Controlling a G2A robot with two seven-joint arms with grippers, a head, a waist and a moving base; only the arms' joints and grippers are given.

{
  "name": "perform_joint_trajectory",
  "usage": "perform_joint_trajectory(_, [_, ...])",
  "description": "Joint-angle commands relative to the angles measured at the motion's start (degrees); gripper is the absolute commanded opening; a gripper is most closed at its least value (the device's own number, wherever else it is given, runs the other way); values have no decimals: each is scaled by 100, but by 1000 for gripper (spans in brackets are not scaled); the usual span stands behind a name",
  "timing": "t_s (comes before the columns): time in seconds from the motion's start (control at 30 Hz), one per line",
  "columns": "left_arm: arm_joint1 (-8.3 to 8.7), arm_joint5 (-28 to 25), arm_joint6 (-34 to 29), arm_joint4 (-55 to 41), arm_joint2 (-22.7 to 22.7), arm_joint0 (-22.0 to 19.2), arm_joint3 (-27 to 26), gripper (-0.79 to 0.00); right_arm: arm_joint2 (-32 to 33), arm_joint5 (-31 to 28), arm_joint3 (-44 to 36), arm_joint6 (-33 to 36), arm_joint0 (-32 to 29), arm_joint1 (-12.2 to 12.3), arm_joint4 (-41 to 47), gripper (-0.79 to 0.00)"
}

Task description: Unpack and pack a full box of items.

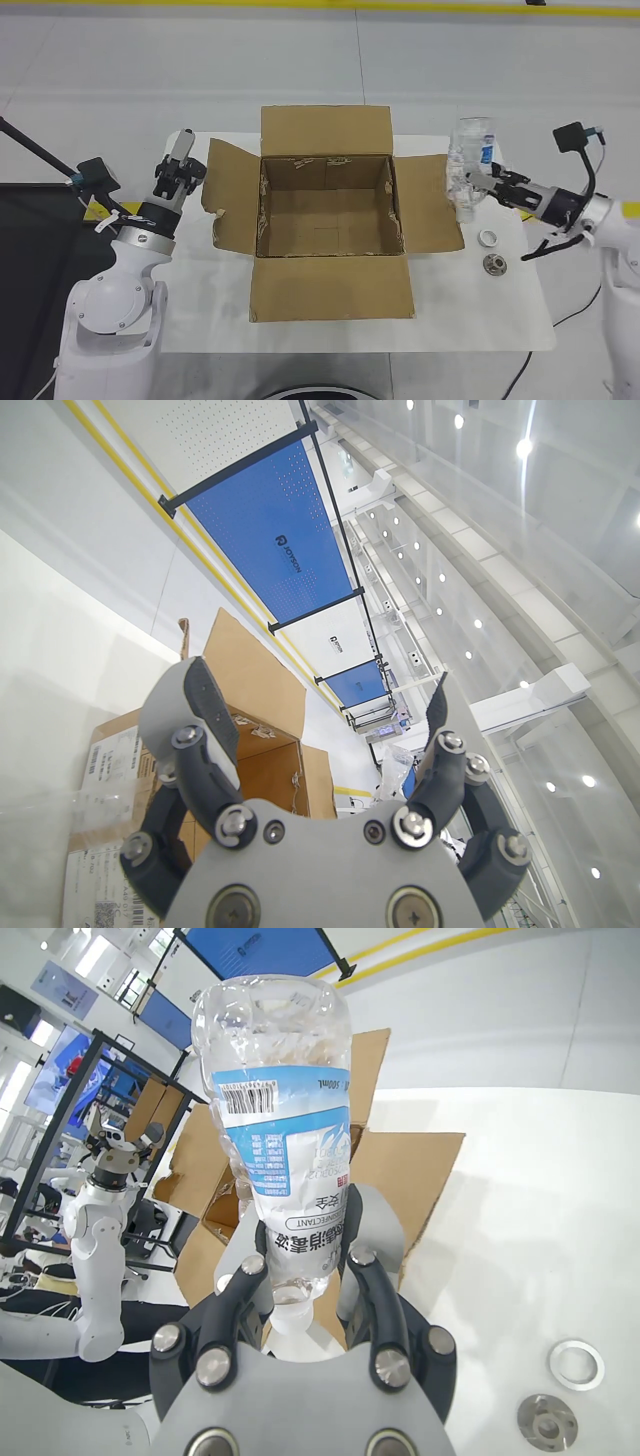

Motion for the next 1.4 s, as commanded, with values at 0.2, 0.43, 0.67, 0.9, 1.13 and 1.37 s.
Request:
perform_joint_trajectory(0.2, [26,-58,91,-53,-95,29,-20,0,-1262,87,-313,-101,496,-57,-434,-785])
perform_joint_trajectory(0.43, [34,-127,322,-129,-245,343,-227,0,-3020,528,-170,-462,1481,-288,-1192,-785])
perform_joint_trajectory(0.67, [33,-146,396,-149,-280,436,-284,0,-4870,1332,343,-938,2494,-712,-2349,-785])
perform_joint_trajectory(0.9, [33,-146,396,-149,-280,436,-284,0,-6234,1785,1267,-1088,3269,-1261,-2833,-785])
perform_joint_trajectory(1.13, [33,-146,396,-149,-280,436,-284,0,-6961,1885,2251,-990,3745,-1762,-2909,-785])
perform_joint_trajectory(1.37, [33,-146,396,-149,-280,436,-284,0,-7405,2122,3053,-867,3979,-2203,-3076,-785])
